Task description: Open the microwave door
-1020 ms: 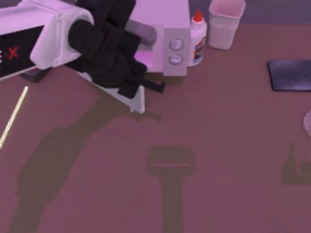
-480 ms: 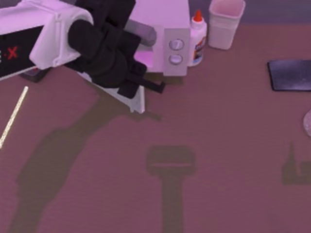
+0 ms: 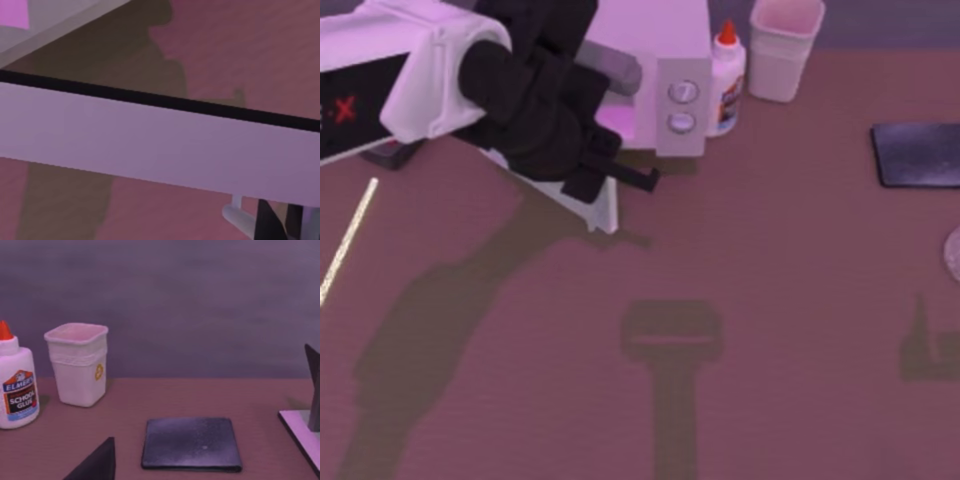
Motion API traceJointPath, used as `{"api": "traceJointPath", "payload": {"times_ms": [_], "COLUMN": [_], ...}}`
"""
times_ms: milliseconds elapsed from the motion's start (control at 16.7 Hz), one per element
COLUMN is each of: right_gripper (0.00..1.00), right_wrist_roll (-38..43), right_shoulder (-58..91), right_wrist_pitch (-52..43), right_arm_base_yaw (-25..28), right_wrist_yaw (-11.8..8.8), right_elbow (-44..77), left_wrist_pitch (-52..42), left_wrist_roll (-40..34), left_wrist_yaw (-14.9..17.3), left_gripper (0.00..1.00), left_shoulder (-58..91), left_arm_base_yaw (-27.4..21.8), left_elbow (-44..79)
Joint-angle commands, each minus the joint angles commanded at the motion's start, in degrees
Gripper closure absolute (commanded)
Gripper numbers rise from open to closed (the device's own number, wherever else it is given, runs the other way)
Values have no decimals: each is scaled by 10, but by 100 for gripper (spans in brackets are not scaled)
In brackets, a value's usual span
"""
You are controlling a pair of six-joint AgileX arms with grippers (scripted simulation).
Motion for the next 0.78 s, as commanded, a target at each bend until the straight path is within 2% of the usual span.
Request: {"api": "traceJointPath", "payload": {"times_ms": [480,780], "right_gripper": [0,0], "right_wrist_roll": [0,0], "right_shoulder": [0,0], "right_wrist_pitch": [0,0], "right_arm_base_yaw": [0,0], "right_wrist_yaw": [0,0], "right_elbow": [0,0], "left_wrist_pitch": [1,3], "left_wrist_roll": [84,87], "left_wrist_yaw": [44,46], "left_gripper": [100,100], "left_shoulder": [-37,-39], "left_arm_base_yaw": [31,32], "left_elbow": [-42,-43]}}
